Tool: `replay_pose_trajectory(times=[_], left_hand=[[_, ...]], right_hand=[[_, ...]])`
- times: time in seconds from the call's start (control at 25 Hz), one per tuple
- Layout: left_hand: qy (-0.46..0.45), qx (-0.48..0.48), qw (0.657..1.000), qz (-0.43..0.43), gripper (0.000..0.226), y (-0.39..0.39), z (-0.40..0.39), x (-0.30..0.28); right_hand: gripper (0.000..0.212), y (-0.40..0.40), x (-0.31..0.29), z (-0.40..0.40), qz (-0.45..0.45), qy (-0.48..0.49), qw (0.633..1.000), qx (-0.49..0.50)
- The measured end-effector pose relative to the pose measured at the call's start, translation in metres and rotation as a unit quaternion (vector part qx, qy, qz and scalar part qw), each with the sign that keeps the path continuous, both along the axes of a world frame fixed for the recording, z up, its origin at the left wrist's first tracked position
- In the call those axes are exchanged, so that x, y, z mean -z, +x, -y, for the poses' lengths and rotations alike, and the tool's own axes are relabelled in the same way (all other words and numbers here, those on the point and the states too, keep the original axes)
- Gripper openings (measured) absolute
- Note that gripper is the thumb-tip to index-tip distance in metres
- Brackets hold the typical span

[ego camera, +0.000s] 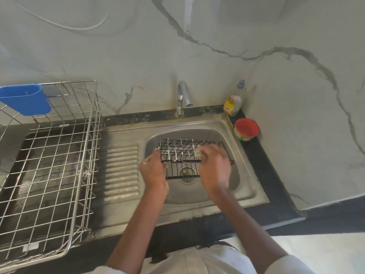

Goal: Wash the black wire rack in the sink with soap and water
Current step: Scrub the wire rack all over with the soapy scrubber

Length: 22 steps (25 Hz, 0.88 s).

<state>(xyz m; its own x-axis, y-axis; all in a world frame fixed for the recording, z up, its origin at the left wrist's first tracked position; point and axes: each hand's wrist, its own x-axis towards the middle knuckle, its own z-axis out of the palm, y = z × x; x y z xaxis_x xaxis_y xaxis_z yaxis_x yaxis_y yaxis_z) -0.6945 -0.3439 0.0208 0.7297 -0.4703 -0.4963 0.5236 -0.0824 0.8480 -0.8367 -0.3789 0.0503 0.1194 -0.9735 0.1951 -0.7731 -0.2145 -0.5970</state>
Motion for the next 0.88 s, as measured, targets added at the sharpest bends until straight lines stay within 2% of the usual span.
replay_pose_trajectory(times=[0.12, 0.2, 0.32, 0.36, 0.48, 0.56, 0.64, 0.72, 0.88], left_hand=[[0.011, -0.020, 1.000, -0.019, 0.033, 0.003, -0.007, 0.005], [0.012, -0.026, 0.999, -0.040, 0.028, 0.008, -0.011, 0.008], [0.005, -0.029, 0.999, -0.028, 0.031, 0.004, -0.011, 0.009], [0.001, -0.026, 0.999, -0.024, 0.034, -0.002, -0.009, 0.007], [0.025, -0.002, 0.999, 0.022, 0.046, -0.022, 0.000, 0.004], [0.038, -0.003, 0.999, 0.029, 0.039, -0.032, 0.007, 0.001], [0.038, -0.020, 0.999, 0.015, 0.033, -0.036, 0.014, 0.000], [0.034, -0.031, 0.999, -0.013, 0.032, -0.038, 0.019, -0.002], [0.034, -0.014, 0.999, -0.031, 0.022, -0.042, 0.025, -0.004]], right_hand=[[0.028, 0.015, 0.004, -0.025, 0.014, -0.042, 0.994, -0.105], [0.031, -0.009, 0.014, -0.013, -0.014, -0.057, 0.997, -0.048], [0.027, -0.047, 0.025, -0.002, -0.017, 0.012, 0.994, 0.105], [0.026, -0.043, 0.026, -0.005, -0.010, 0.013, 0.995, 0.102], [0.027, 0.003, 0.017, -0.018, 0.040, -0.027, 0.998, -0.040], [0.028, 0.018, 0.013, -0.017, 0.066, -0.053, 0.989, -0.121], [0.030, 0.002, 0.019, 0.001, 0.057, -0.070, 0.982, -0.163], [0.032, -0.037, 0.028, 0.021, 0.023, -0.075, 0.990, -0.121], [0.023, -0.080, 0.031, 0.064, 0.006, 0.000, 0.996, 0.093]])
